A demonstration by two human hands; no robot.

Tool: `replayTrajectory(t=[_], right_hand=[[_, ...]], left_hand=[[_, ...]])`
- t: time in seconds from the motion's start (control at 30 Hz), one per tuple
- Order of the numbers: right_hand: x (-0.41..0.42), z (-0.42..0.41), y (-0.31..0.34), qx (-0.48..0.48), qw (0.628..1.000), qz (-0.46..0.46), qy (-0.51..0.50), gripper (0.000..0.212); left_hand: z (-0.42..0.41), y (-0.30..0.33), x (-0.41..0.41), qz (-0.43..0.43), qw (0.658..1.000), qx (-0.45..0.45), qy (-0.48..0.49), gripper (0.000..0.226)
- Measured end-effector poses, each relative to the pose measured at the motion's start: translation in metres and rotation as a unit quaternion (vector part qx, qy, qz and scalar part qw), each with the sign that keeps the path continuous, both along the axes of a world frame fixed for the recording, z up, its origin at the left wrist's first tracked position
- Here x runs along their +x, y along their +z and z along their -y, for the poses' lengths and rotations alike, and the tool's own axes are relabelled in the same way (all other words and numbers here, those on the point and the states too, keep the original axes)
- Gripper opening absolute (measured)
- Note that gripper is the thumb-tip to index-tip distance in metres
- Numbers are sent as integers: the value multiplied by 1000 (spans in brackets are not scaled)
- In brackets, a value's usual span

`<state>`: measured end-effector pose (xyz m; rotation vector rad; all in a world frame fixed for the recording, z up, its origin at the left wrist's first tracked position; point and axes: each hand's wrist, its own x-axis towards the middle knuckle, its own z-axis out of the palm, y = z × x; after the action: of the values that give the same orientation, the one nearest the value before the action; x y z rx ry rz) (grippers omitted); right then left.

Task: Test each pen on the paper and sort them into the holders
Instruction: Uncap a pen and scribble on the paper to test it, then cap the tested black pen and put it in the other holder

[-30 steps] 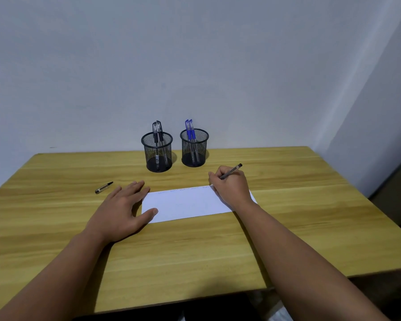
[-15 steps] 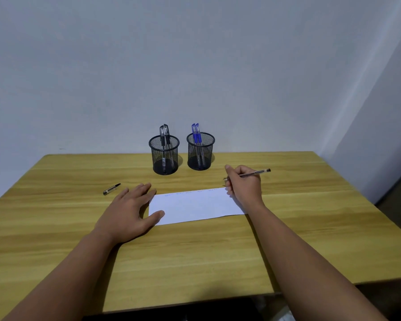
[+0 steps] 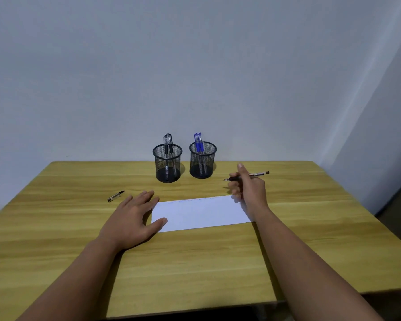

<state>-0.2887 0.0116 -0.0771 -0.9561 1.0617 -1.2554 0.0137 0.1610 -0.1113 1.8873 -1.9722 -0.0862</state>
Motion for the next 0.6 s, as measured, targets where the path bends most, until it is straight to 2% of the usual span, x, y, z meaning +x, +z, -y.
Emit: replayTrajectory(t=[0.1,0.17,0.27,0.33,0.4,0.5,0.6], right_hand=[[-4,1,10,37,998,54,4,55],[-9,3,19,29,996,84,-20,44],[-18,7,33,-3,997,61,-41,22],[-25,6,43,-5,999,49,-22,20],[-30,5,52,9,998,54,4,27],[-33,6,59,23,998,58,31,29],[-34,7,58,13,998,14,56,20]], left_hand=[[-2,2,-1,1,1000,1,0,86],[-1,2,-1,2,1000,3,0,86],[-1,2,-1,-22,1000,-5,0,83],[-2,6,-2,-91,994,-52,27,74],[-3,14,4,-131,981,-124,77,63],[2,21,26,-57,974,-170,139,54],[3,27,49,15,969,-69,238,49]])
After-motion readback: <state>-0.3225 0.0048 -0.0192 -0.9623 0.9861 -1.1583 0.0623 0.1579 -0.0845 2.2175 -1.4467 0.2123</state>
